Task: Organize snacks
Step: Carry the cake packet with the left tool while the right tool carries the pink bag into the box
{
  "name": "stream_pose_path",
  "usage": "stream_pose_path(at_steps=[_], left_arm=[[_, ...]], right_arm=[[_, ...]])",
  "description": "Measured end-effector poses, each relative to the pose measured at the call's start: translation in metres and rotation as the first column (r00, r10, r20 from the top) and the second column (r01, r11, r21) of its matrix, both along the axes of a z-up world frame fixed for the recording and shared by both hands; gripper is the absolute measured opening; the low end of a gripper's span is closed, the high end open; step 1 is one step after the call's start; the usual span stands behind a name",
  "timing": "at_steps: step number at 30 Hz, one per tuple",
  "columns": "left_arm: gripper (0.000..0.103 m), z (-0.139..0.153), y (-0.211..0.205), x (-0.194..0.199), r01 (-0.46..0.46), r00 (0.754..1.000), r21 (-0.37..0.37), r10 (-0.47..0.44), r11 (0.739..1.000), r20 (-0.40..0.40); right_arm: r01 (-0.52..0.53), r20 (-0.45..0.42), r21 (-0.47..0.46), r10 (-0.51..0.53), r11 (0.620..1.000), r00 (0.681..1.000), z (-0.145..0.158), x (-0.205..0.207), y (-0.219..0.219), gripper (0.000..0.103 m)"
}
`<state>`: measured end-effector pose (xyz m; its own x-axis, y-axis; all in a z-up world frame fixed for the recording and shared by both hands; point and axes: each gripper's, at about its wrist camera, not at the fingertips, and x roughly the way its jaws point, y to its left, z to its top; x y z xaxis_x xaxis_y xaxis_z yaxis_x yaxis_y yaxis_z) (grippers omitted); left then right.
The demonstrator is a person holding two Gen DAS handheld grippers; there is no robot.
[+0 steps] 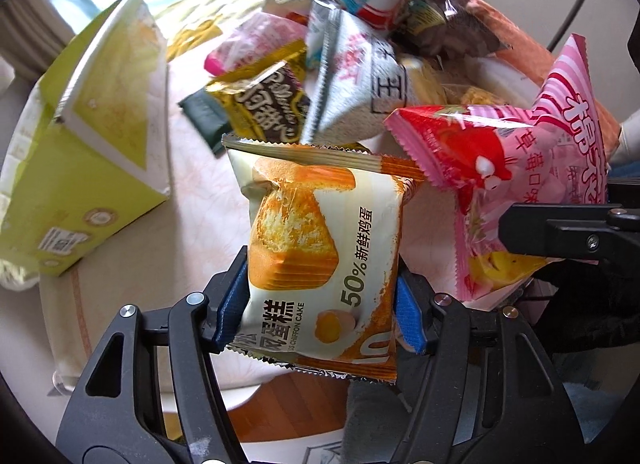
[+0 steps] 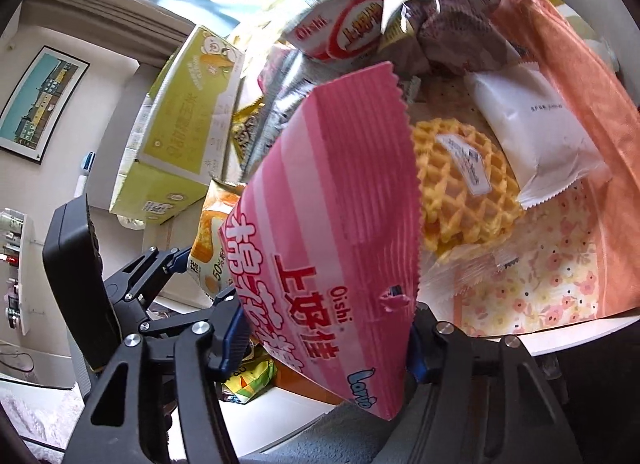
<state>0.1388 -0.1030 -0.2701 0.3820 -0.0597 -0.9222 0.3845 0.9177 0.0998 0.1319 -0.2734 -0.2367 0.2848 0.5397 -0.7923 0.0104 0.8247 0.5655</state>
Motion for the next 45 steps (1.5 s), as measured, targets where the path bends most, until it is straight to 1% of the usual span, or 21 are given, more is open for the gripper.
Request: stream_pose_path(at_steps=[5,8,14,16,19,23,25,27,30,34,37,40,42,45], left_arm=[[0.06,0.024,0.012,-0.009,-0.052,0.998,-0.006,0.052,0.999,0.035],[0.06,0.044,0.023,-0.011,-0.091,0.993,-0.009,0.091,0.996,0.078],[0.06,0.092,0.052,0.004,-0.157,0.972,-0.049,0.164,0.986,0.171],[0.06,0.106,0.061,0.009,-0.174,0.963,-0.063,0.184,0.983,0.199],[0.06,0.129,0.086,0.025,-0.199,0.948,-0.095,0.216,0.975,0.234],[0.06,0.151,0.126,0.048,-0.217,0.928,-0.087,0.233,0.972,0.291],[0.06,0.158,0.148,0.059,-0.23,0.922,-0.088,0.246,0.969,0.3],[0.06,0.161,0.172,0.074,-0.242,0.92,-0.093,0.259,0.966,0.293],[0.06,0.161,0.207,0.097,-0.246,0.928,-0.102,0.264,0.964,0.261],[0.06,0.154,0.253,0.125,-0.258,0.94,-0.116,0.277,0.959,0.201],[0.06,0.145,0.278,0.143,-0.24,0.951,-0.12,0.258,0.963,0.168],[0.06,0.131,0.291,0.161,-0.23,0.961,-0.131,0.246,0.964,0.123],[0.06,0.123,0.297,0.175,-0.221,0.967,-0.145,0.236,0.964,0.093],[0.06,0.11,0.293,0.187,-0.197,0.976,-0.129,0.206,0.972,0.067]], right_arm=[[-0.02,0.044,-0.004,0.02,1.0,0.999,0.021,0.007,0.006,0.058],[-0.04,0.076,-0.005,0.041,0.999,0.996,0.036,0.017,0.012,0.058],[-0.103,0.158,-0.045,0.109,0.994,0.981,0.076,0.04,0.029,0.058],[-0.122,0.187,-0.061,0.131,0.991,0.974,0.091,0.051,0.04,0.058],[-0.147,0.228,-0.083,0.163,0.986,0.96,0.11,0.067,0.059,0.058],[-0.171,0.277,-0.108,0.195,0.979,0.941,0.129,0.089,0.093,0.058],[-0.178,0.288,-0.111,0.203,0.978,0.936,0.136,0.102,0.116,0.058],[-0.184,0.297,-0.113,0.21,0.976,0.932,0.141,0.112,0.136,0.058],[-0.171,0.317,-0.164,0.216,0.971,0.923,0.149,0.131,0.169,0.058],[-0.153,0.314,-0.182,0.205,0.971,0.927,0.151,0.151,0.209,0.058],[-0.134,0.3,-0.19,0.188,0.973,0.935,0.151,0.164,0.236,0.058],[-0.104,0.281,-0.194,0.157,0.975,0.947,0.145,0.174,0.257,0.058],[-0.079,0.275,-0.222,0.14,0.972,0.951,0.142,0.178,0.265,0.058],[-0.054,0.259,-0.269,0.126,0.961,0.958,0.137,0.183,0.276,0.058]])
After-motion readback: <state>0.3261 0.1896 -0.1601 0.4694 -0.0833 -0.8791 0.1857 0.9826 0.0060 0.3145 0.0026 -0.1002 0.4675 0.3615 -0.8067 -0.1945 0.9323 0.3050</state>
